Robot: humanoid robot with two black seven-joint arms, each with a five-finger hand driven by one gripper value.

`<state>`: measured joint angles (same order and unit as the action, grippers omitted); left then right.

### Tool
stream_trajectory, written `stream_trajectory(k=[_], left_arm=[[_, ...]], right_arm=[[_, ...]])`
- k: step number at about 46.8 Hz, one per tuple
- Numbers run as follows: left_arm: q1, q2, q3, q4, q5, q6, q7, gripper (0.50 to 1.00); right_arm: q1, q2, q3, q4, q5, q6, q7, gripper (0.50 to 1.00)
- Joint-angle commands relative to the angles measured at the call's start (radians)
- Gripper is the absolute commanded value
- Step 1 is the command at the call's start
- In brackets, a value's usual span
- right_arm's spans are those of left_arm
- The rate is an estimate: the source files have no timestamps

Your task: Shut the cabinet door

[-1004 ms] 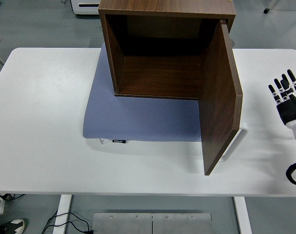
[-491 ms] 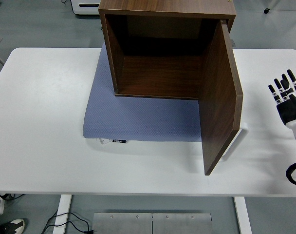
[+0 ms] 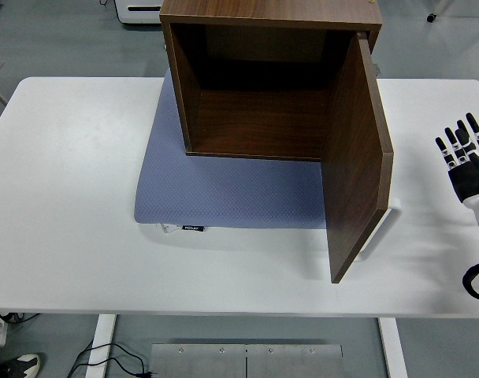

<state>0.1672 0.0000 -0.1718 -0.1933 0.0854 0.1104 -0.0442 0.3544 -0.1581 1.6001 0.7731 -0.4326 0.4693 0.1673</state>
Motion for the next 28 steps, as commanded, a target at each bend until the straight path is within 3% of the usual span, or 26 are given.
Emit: stream_trajectory(k=[1,28], left_arm=[[0.0,0.0,0.0,0.0,0.001,0.0,0.0,1.0],[0.0,0.0,0.0,0.0,0.001,0.0,0.0,1.0]], right_arm=[[0.0,-0.001,0.0,0.0,0.0,0.0,0.0,1.0],[-0.002,-0.009,0.0,0.0,0.0,0.006,-0.002,1.0]])
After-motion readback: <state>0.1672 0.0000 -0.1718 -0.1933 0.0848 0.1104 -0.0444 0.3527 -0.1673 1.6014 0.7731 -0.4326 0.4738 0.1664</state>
